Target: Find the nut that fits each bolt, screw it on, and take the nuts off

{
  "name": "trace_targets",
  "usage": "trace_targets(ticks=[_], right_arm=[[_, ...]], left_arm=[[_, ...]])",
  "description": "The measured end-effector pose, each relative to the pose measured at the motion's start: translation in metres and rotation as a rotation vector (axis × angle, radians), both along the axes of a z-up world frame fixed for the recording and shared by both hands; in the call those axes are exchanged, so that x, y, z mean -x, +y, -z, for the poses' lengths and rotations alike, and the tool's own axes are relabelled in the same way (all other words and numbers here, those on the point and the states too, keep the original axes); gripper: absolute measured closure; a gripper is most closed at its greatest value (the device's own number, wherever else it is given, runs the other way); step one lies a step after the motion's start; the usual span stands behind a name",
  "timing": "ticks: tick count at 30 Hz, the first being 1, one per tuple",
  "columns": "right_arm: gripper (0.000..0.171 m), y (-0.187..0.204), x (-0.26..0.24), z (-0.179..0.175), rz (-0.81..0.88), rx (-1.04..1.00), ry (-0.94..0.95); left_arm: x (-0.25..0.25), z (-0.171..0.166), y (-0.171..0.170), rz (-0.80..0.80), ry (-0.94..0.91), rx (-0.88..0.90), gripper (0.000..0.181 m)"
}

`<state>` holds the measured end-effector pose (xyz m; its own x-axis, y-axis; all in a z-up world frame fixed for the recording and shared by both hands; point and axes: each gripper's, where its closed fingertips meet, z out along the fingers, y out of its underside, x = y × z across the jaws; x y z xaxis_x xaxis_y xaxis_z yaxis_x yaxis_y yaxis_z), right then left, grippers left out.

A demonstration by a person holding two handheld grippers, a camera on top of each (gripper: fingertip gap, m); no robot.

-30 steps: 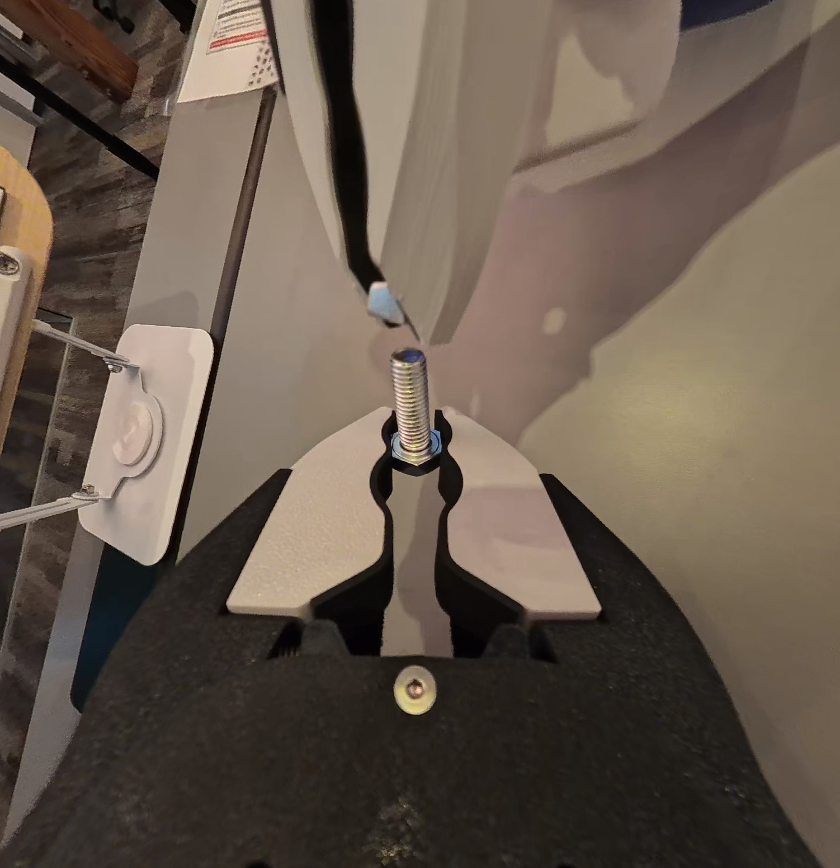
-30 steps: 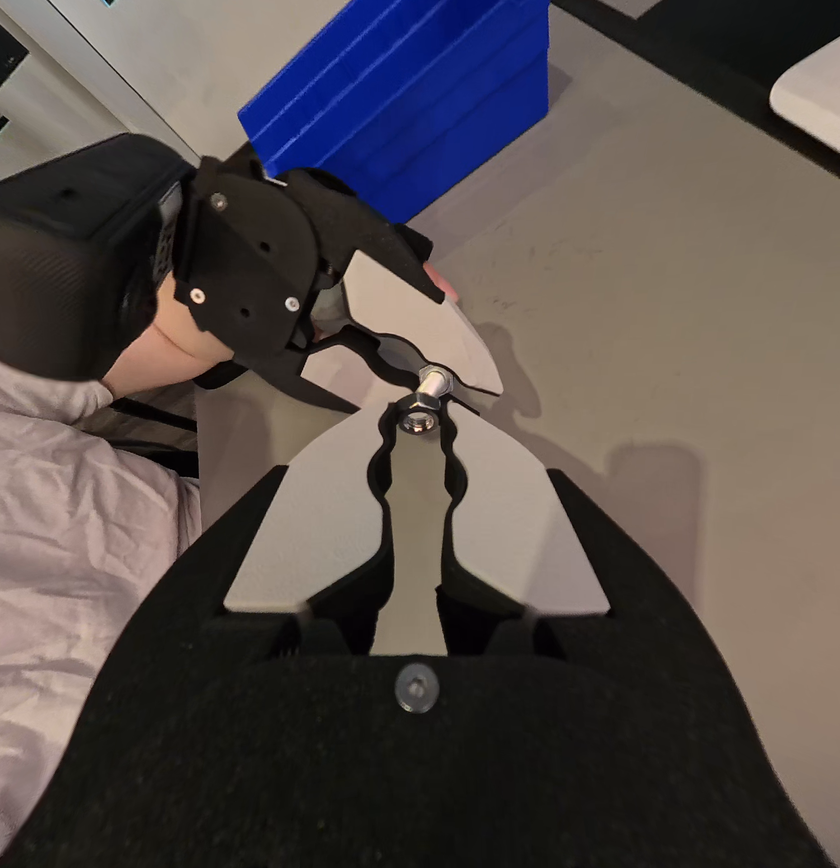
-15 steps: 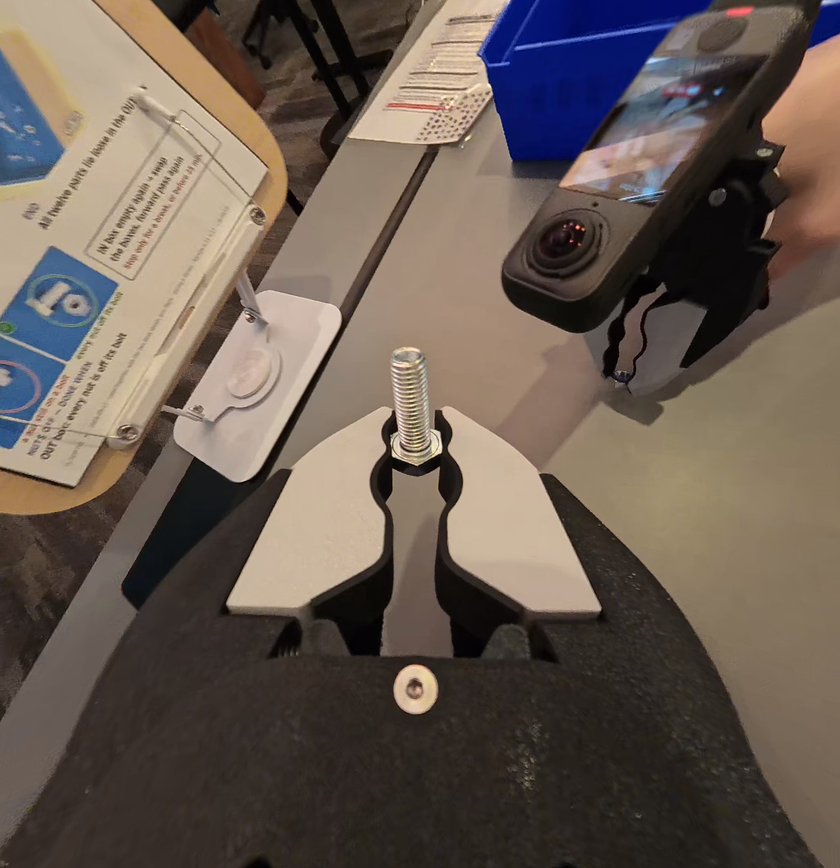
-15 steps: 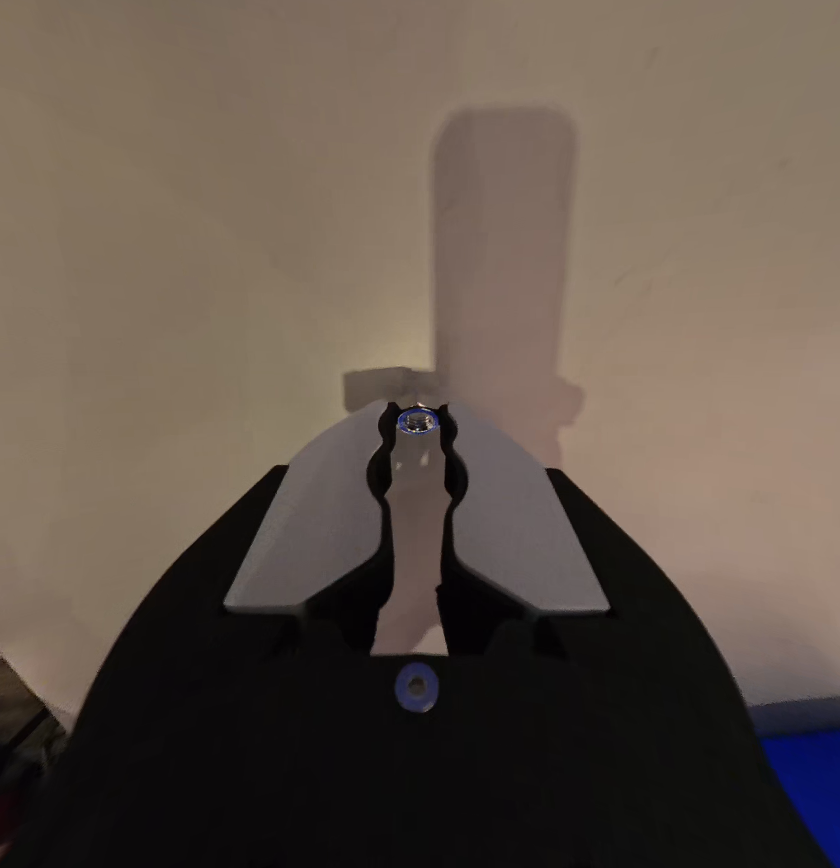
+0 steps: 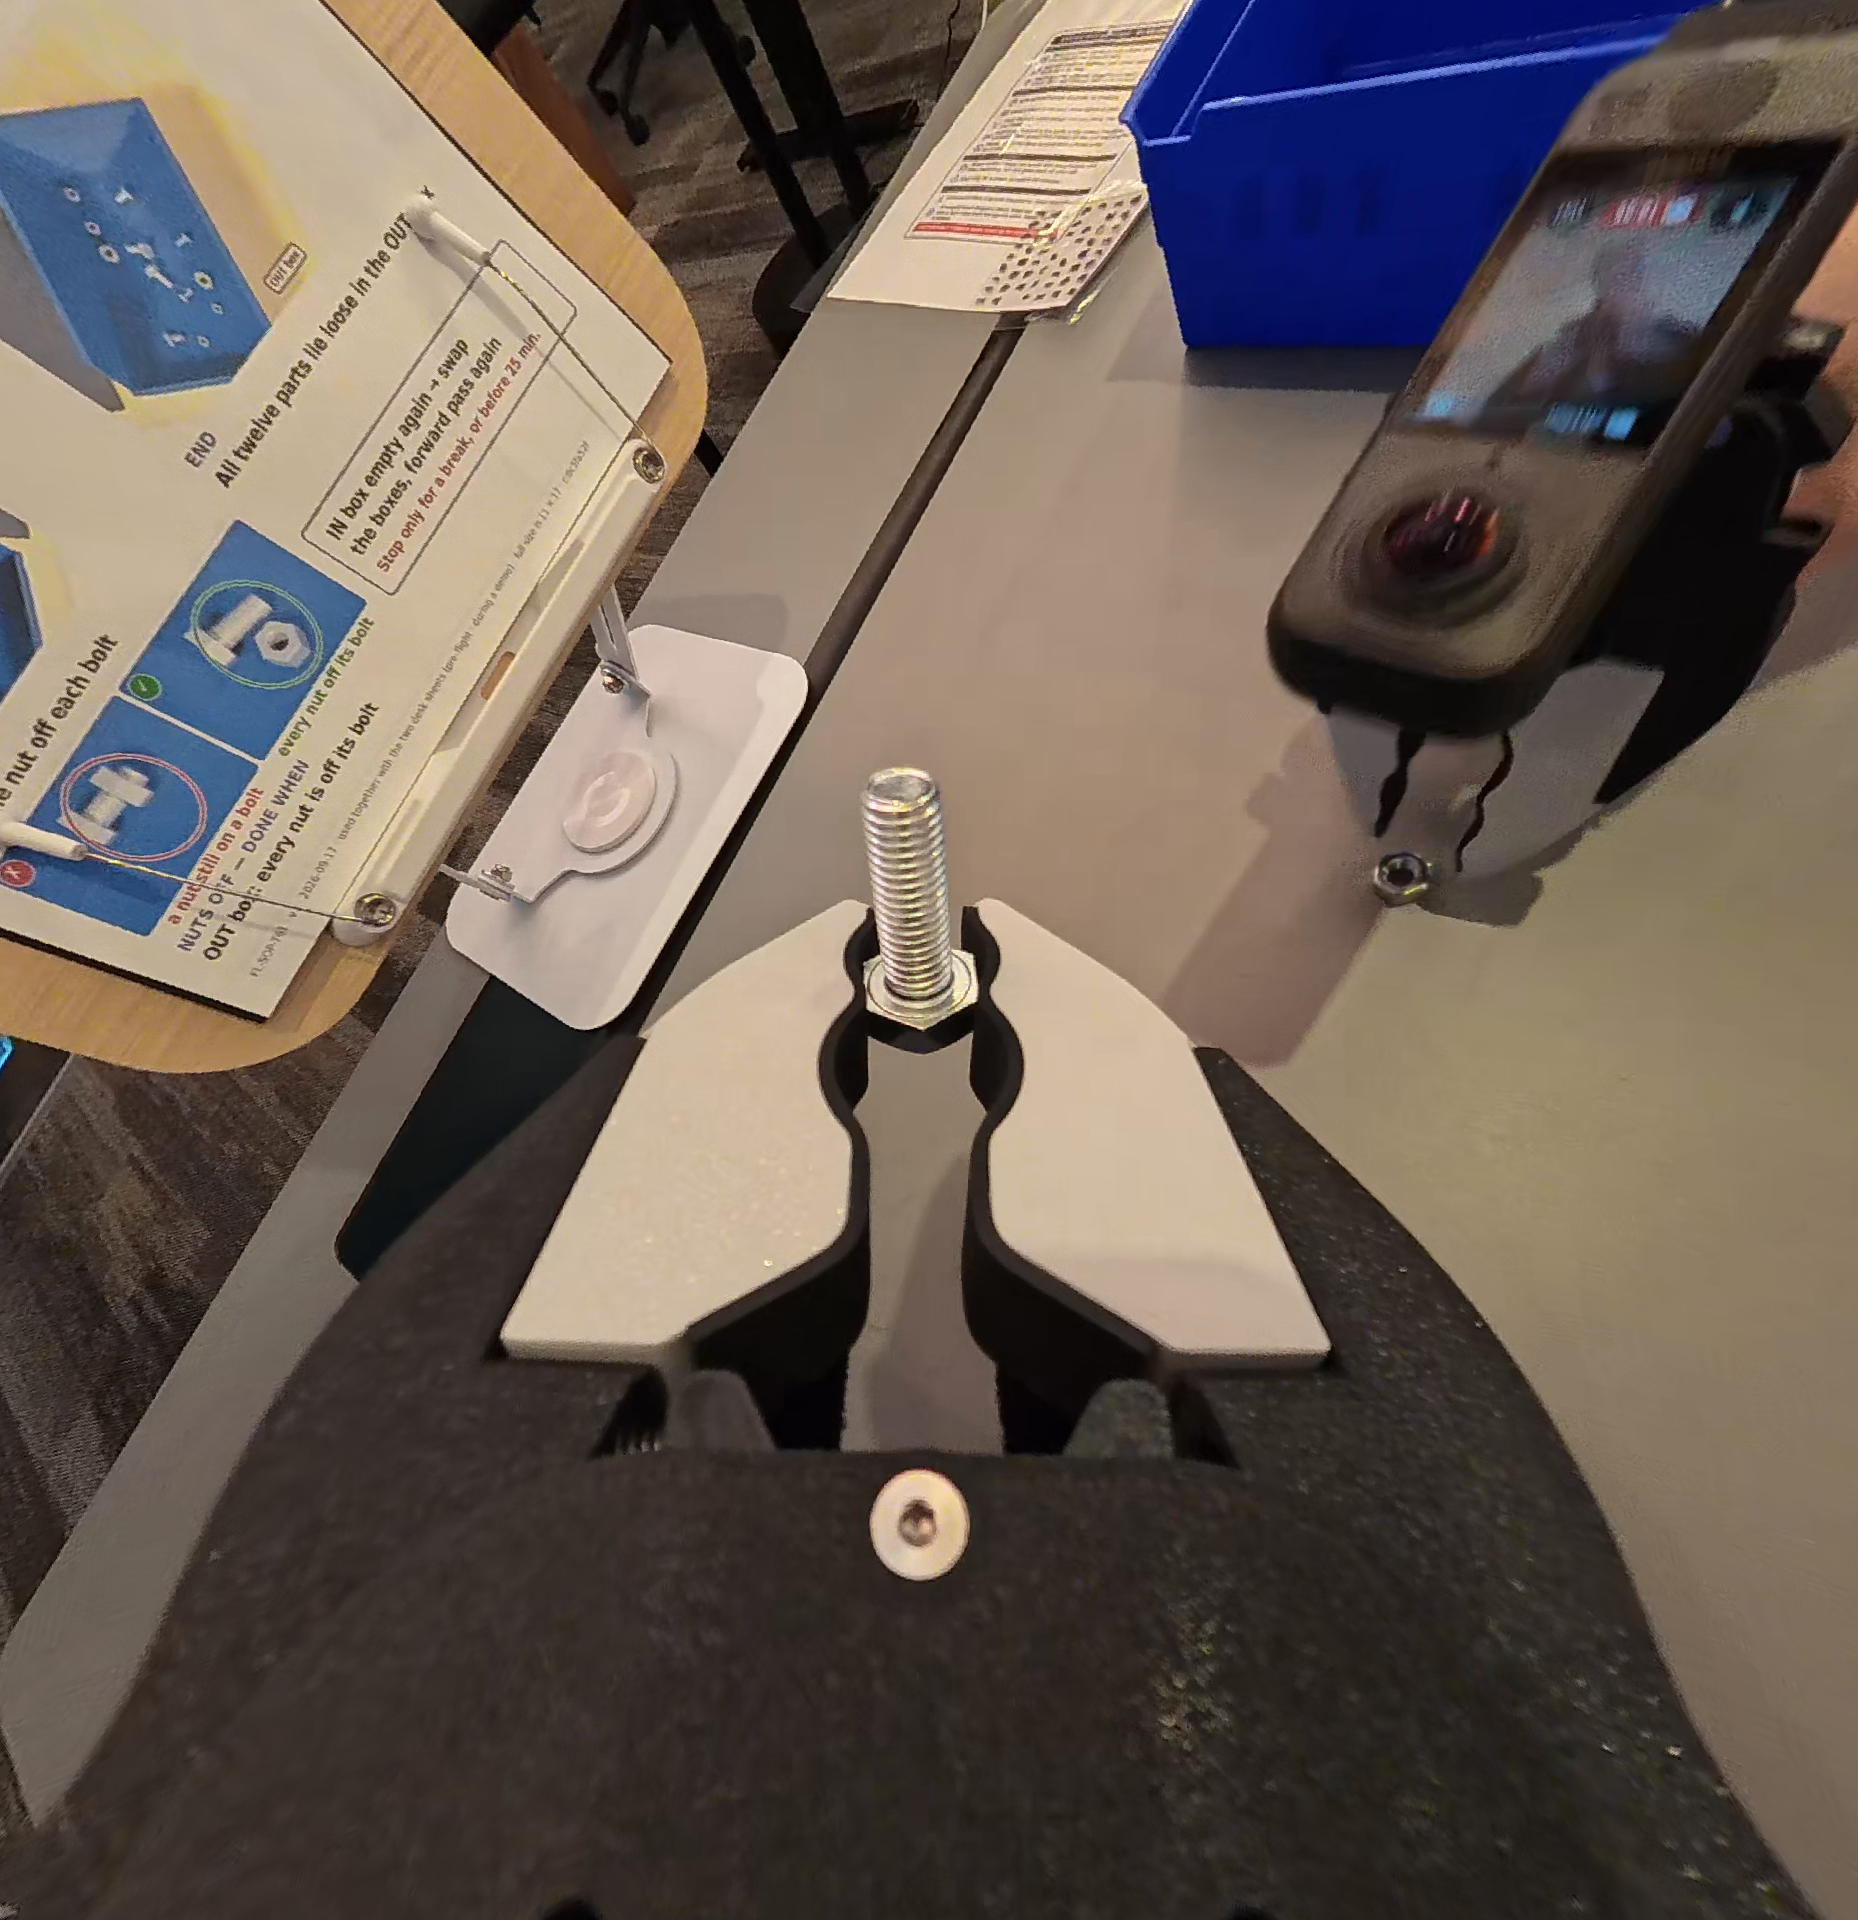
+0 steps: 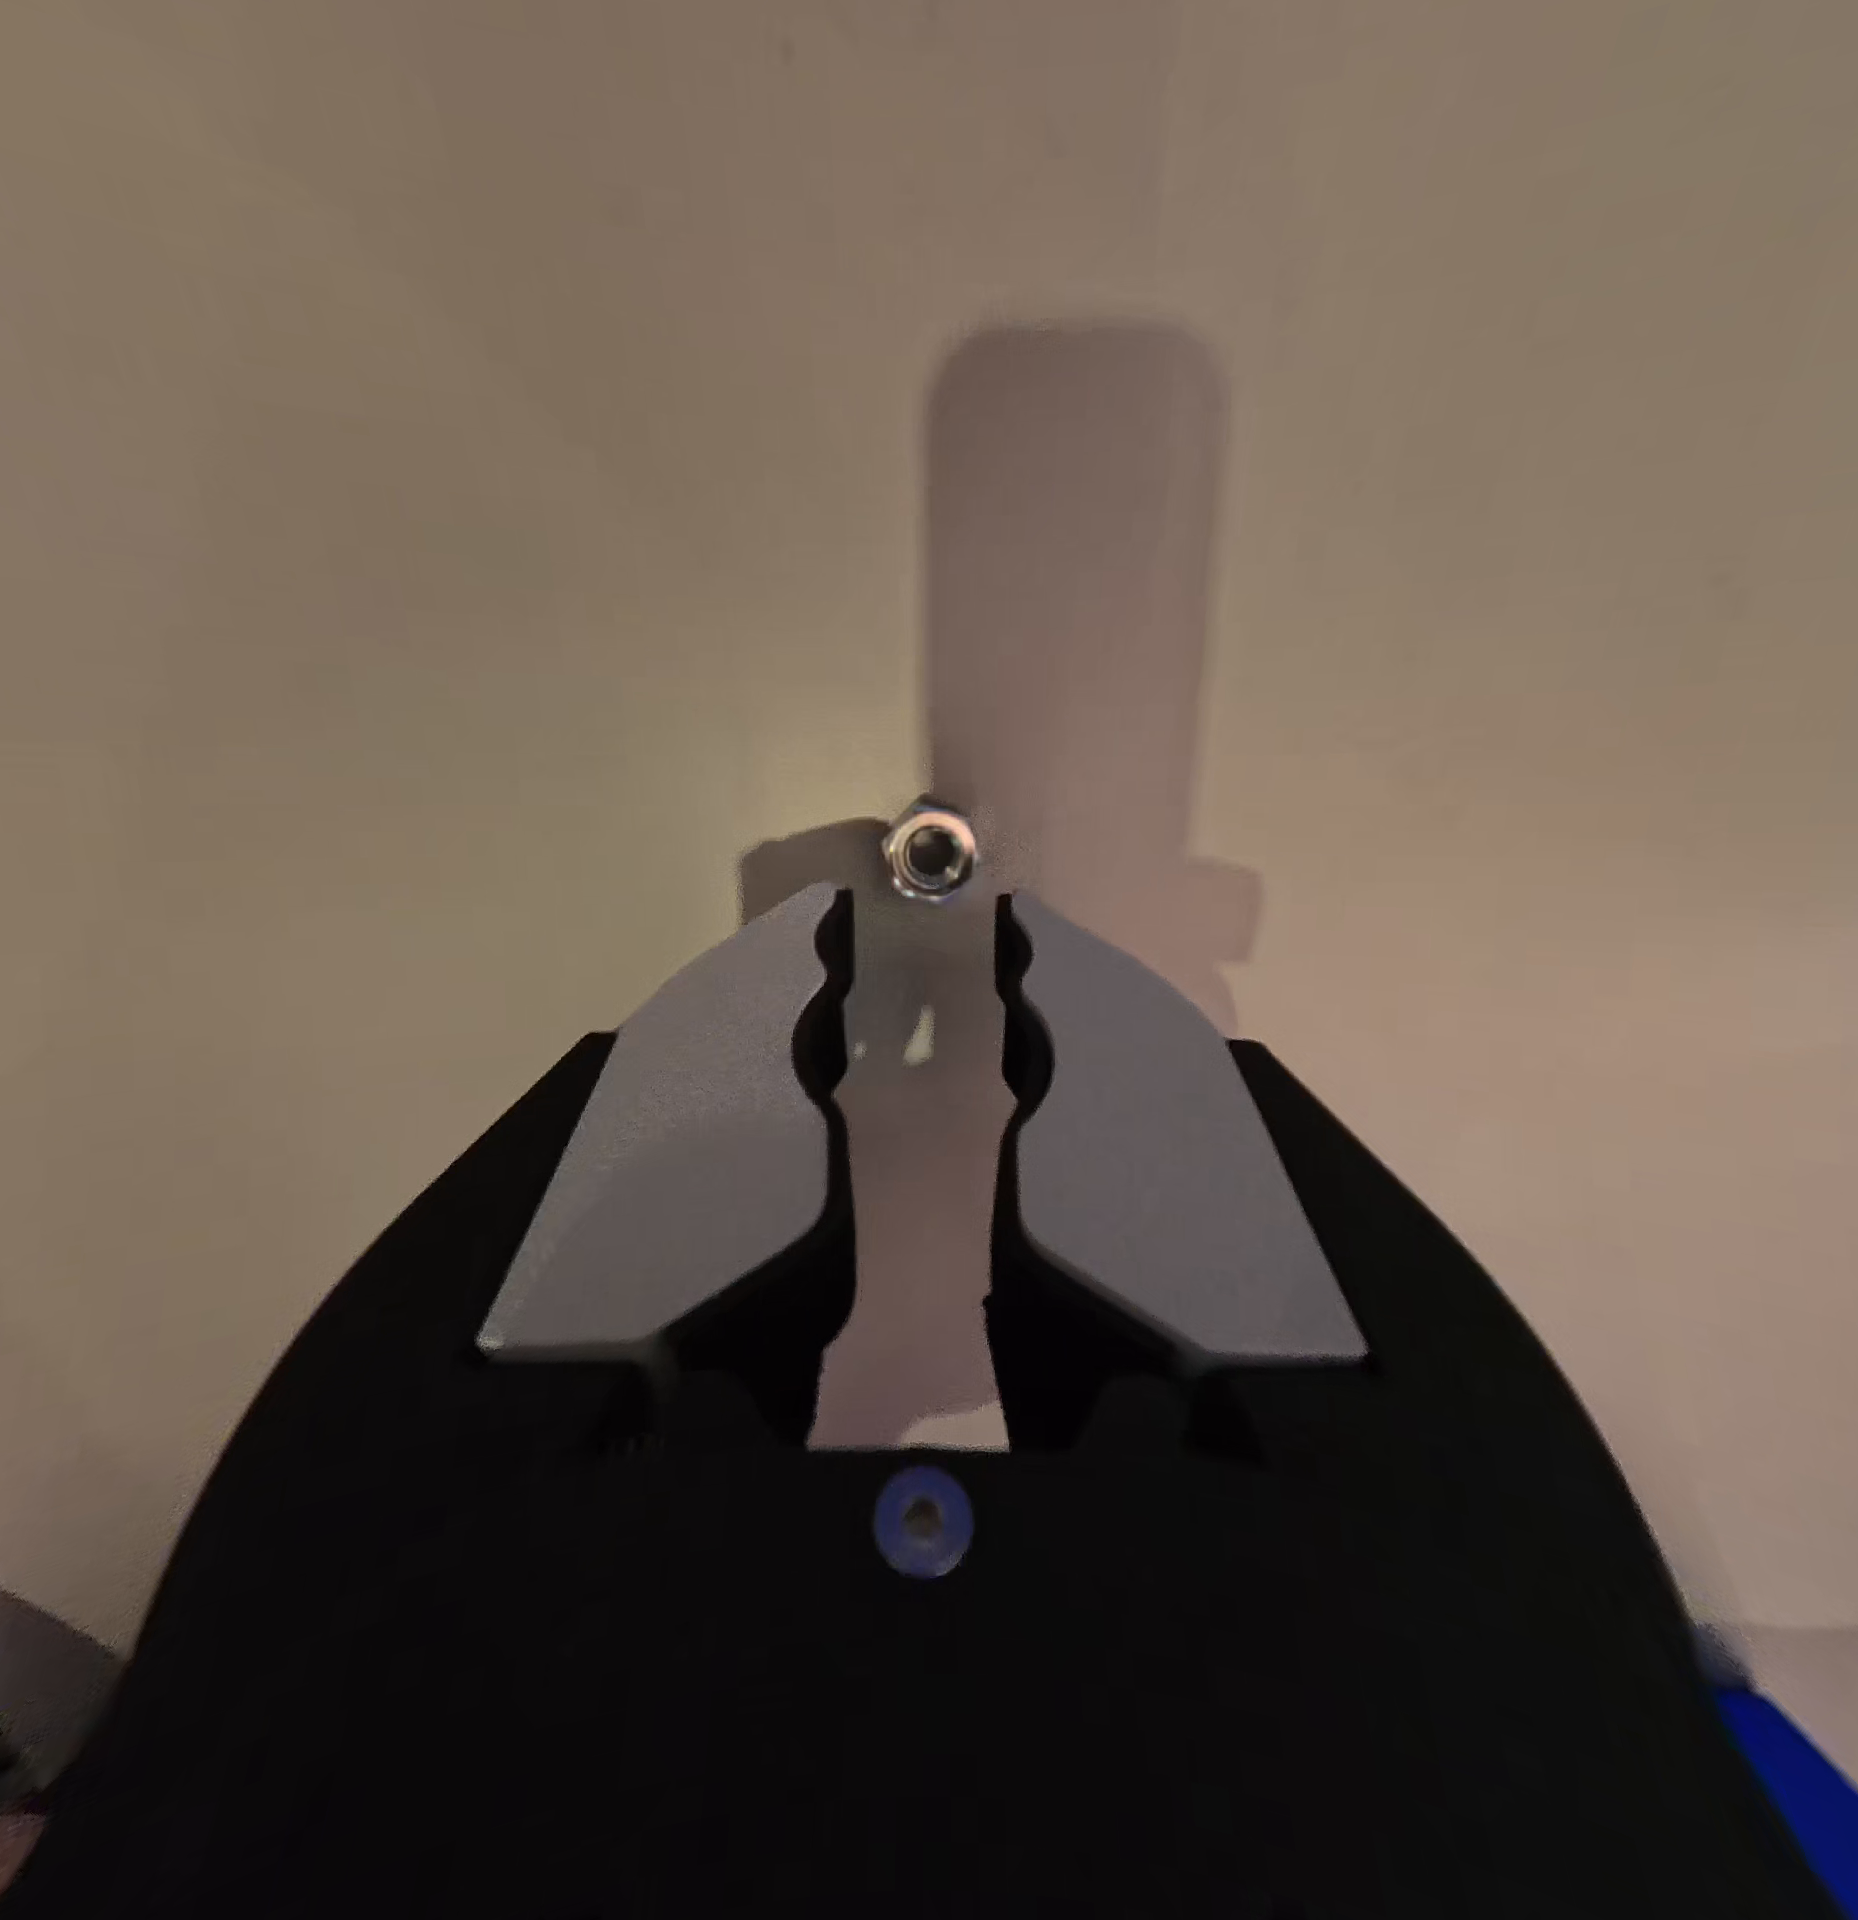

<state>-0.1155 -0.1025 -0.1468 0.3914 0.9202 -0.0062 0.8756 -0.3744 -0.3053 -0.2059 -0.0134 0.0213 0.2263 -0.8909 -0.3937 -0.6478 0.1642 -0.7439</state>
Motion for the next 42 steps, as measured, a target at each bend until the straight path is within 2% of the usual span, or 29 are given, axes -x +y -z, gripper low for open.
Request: trace_targets(ticks=[4, 7, 12, 17, 29, 42], right_arm=[[0.145, 0.008, 0.006, -0.033, -0.106, -0.143, 0.258], [0.144, 0.004, 0.013, -0.034, -0.171, -0.158, 0.396], [0.145, 0.002, 0.015, -0.015, -0.172, -0.114, 0.36], [0.147, 0.006, 0.01, -0.001, -0.132, -0.101, 0.282], [0.149, 0.006, 0.012, 0.002, -0.087, -0.055, 0.295], [0.154, 0.01, 0.006, 0.003, -0.097, -0.1, 0.24]], left_arm=[[0.002, -0.006, 0.0, 0.002, -0.024, -0.002, 0.167], [0.002, -0.014, -0.004, 0.023, -0.073, 0.009, 0.167], [-0.001, -0.028, -0.013, 0.086, -0.176, 0.064, 0.167], [-0.001, -0.03, -0.016, 0.097, -0.185, 0.072, 0.167], [-0.006, -0.02, -0.02, 0.103, -0.133, 0.065, 0.167], [-0.01, -0.011, -0.022, 0.114, -0.101, 0.073, 0.167]])
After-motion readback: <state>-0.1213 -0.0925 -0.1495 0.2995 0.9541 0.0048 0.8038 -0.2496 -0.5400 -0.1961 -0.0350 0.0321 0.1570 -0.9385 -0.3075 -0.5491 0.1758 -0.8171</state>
